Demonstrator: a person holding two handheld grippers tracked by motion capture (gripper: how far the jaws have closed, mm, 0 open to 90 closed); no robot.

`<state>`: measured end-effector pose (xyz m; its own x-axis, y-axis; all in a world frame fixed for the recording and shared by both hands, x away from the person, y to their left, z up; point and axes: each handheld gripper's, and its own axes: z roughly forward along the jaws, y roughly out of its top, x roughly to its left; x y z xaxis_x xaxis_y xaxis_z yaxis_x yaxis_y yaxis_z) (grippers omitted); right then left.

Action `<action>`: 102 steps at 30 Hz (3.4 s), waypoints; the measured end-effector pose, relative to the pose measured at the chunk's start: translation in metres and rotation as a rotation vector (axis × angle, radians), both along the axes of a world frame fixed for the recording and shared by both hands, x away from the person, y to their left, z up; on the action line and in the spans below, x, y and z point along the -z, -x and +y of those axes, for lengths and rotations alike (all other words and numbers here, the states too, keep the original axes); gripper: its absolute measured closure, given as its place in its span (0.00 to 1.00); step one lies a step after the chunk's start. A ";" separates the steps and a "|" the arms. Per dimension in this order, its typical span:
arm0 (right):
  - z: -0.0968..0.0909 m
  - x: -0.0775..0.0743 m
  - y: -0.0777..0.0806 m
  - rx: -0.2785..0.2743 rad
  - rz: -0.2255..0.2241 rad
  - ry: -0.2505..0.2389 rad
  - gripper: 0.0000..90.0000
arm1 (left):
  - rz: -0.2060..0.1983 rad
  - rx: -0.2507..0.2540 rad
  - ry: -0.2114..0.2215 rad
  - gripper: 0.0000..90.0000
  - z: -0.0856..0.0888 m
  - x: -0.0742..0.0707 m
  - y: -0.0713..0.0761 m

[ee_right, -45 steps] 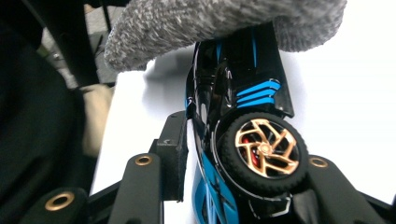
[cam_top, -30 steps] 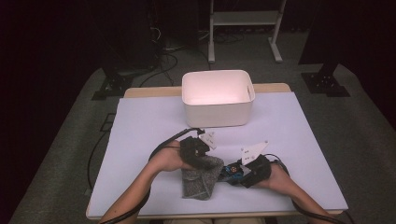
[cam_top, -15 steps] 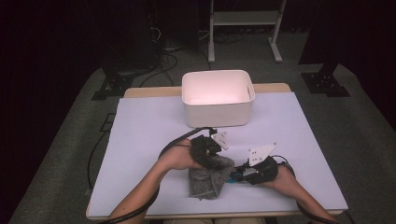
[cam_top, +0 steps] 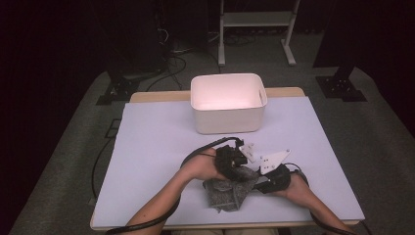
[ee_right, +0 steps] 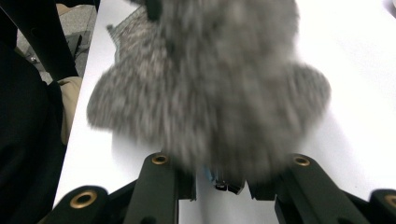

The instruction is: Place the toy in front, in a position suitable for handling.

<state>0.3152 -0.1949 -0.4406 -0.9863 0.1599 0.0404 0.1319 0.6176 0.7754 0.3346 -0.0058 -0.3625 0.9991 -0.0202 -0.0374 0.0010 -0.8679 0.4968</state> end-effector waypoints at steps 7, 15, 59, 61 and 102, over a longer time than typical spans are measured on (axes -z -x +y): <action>0.000 0.000 -0.001 -0.004 -0.001 0.001 0.76 | -0.007 -0.087 -0.002 0.82 0.047 0.000 -0.003; 0.000 0.000 -0.001 -0.003 0.003 0.001 0.76 | -0.003 -0.158 0.021 0.82 0.085 -0.003 -0.005; 0.001 0.000 -0.002 -0.010 0.000 0.000 0.76 | 0.001 -0.069 -0.078 0.82 0.046 -0.004 -0.009; 0.001 0.000 -0.002 -0.009 0.004 -0.002 0.76 | 0.008 -0.097 -0.067 0.82 0.060 -0.004 -0.011; 0.001 0.001 -0.003 -0.005 0.018 -0.003 0.76 | -0.010 0.003 -0.110 0.82 0.002 -0.006 -0.007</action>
<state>0.3184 -0.1935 -0.4411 -0.9862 0.1544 0.0591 0.1428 0.6157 0.7749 0.3420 -0.0038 -0.3560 0.9994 -0.0197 -0.0295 -0.0063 -0.9171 0.3986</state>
